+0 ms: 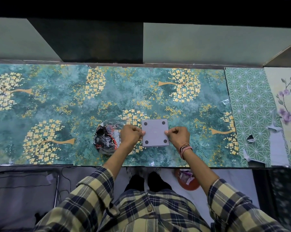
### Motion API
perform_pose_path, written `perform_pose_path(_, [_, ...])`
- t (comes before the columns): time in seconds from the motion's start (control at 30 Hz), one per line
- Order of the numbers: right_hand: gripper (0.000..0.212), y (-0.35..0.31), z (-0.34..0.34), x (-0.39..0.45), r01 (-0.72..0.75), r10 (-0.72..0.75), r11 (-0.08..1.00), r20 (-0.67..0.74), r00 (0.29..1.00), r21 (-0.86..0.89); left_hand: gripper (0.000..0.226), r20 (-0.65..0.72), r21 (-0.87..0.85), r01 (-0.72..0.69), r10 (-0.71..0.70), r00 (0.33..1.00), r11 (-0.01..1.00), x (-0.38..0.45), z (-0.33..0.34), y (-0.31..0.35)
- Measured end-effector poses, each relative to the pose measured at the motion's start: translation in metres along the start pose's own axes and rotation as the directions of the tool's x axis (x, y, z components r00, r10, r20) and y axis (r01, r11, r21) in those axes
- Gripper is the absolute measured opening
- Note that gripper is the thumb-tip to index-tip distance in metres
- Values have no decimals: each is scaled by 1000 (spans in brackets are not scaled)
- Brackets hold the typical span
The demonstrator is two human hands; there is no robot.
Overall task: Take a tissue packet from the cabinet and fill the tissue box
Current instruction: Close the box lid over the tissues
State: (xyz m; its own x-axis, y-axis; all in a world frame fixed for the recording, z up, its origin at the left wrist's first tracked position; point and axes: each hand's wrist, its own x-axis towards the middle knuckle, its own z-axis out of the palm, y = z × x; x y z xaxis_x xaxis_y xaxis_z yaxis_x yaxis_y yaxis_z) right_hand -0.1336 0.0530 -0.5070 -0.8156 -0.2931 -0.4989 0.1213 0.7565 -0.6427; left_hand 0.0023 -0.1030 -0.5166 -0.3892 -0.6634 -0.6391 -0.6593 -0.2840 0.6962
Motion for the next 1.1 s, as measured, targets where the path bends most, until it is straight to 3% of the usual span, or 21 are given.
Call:
perform_pose_path(0.1, [17,1,2,2,-13,13,1000,-2,1000,3,21,-18,43,-20,21,1000,999,2,2,-2])
perform_pose_path(0.27, [23,4,3,10,-50,51,998,42,998,-42,24,-39,142,-26,32,999,990,5,6,-4])
perform_pose_path(0.4, [34,8,4,17,-63,76,991,113,991,-116,22,53,224,-59,48,997,973,9,10,-5])
perform_pose_path(0.5, [29,9,7,18,-85,111,985,172,979,-151,26,109,283,-97,69,992,954,8,10,-5])
perform_pose_path(0.6, [26,4,0,13,-184,197,980,267,943,-74,25,164,323,-102,50,985,941,1,6,0])
perform_pose_path(0.67, [36,2,-6,12,-274,236,961,395,888,41,27,247,314,-72,-8,969,947,-3,5,1])
perform_pose_path(0.77, [44,2,-10,10,-307,183,938,521,833,160,36,333,165,15,-70,940,986,-8,2,-2])
perform_pose_path(0.83, [45,-1,-12,8,-325,145,906,522,840,272,45,324,33,-7,-4,946,999,-10,-2,-5])
perform_pose_path(0.97, [66,-8,-15,6,-470,100,618,530,842,630,66,210,-312,-60,130,969,948,-17,-9,-1])
perform_pose_path(1.03, [70,-12,-14,6,-479,122,491,488,865,727,54,181,-506,-13,121,976,863,-22,-9,7])
perform_pose_path(1.1, [63,-15,-12,3,-454,102,454,461,882,767,33,159,-602,9,109,981,799,-23,-8,13])
